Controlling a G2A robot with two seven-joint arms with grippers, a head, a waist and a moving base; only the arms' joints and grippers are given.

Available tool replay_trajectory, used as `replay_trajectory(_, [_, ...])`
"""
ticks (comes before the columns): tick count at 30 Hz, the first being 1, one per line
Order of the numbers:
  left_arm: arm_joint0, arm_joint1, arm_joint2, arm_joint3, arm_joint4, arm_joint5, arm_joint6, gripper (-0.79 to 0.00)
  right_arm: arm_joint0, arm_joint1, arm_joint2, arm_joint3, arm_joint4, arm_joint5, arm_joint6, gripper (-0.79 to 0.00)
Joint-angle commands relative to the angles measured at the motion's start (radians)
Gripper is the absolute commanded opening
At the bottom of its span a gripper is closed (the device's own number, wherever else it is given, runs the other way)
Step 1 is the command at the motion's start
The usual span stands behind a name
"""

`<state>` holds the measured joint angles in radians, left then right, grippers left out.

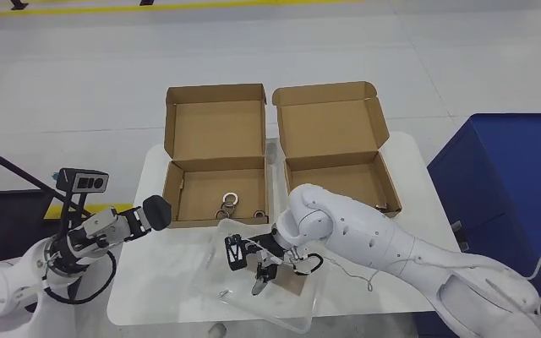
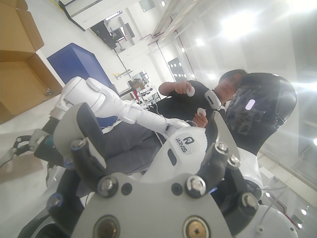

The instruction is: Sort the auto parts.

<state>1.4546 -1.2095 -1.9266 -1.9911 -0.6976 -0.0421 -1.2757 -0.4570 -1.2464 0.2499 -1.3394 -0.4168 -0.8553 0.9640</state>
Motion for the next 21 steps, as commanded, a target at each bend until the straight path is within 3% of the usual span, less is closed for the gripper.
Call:
replay_trajectory(1, [0.0, 0.0, 0.0, 0.0, 0.0, 0.0, 0.0, 0.0, 0.027, -0.023, -0.048, 0.016, -0.011, -0.034, -0.033, -0.366])
replay_trajectory(2, [0.0, 0.0, 0.0, 0.0, 0.0, 0.0, 0.0, 0.0, 0.041, -0.034, -0.073, 0.027, -0.019, -0.051, -0.05, -0.32])
replay_trajectory(4, [0.0, 0.0, 0.0, 0.0, 0.0, 0.0, 0.0, 0.0, 0.042, -0.059, -0.08, 0.042, -0.081, -0.057, -0.056, -0.034])
replay_trajectory(5, [0.0, 0.0, 0.0, 0.0, 0.0, 0.0, 0.0, 0.0, 0.042, -0.059, -0.08, 0.042, -0.081, -0.057, -0.056, 0.0])
replay_trajectory(13, [0.0, 0.0, 0.0, 0.0, 0.0, 0.0, 0.0, 0.0, 0.039, -0.059, -0.08, 0.043, -0.086, -0.053, -0.059, 0.0])
replay_trajectory(15, [0.0, 0.0, 0.0, 0.0, 0.0, 0.0, 0.0, 0.0, 0.035, -0.063, -0.08, 0.039, -0.148, -0.014, -0.055, 0.0])
replay_trajectory(21, [0.0, 0.0, 0.0, 0.0, 0.0, 0.0, 0.0, 0.0, 0.025, -0.121, -0.08, 0.002, -0.304, 0.029, -0.016, 0.0])
